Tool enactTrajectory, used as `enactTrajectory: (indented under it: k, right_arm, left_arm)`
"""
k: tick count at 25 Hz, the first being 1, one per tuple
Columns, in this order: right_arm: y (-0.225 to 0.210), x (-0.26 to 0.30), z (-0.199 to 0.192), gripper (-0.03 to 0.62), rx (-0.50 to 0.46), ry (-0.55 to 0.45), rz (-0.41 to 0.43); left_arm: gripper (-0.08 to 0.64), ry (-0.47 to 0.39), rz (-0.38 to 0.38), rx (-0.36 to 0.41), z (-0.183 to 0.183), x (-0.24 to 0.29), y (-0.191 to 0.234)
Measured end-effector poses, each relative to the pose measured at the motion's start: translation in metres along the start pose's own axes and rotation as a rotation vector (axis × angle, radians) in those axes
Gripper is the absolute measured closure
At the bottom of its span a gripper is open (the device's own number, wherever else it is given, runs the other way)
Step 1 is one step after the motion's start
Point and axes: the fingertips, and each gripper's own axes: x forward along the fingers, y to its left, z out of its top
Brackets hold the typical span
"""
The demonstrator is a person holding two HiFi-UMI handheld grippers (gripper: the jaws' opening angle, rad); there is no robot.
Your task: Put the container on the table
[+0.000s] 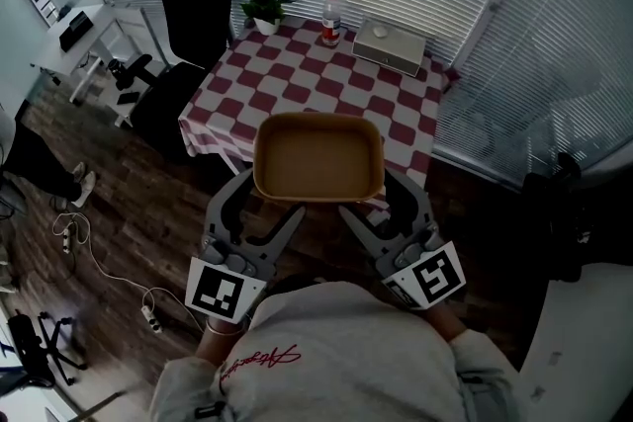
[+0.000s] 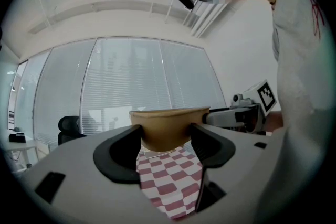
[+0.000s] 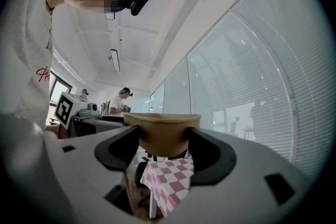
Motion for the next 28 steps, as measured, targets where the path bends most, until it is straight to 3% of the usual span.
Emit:
enactTrajectory:
  k: [15,28]
  right_arm:
    - [-0.003,0.004,-0.009,0.304,0.011,0.01,0.031]
    - [-0.028,0.044,-0.02,0.304,0.012,0.006,0.022]
  left_arm:
    - [0.265,0.012,0.031,0.002,-0.005,0.001,0.002]
    - [0.266,0.023,0.024,0.011,-0.017,0.031,0.039]
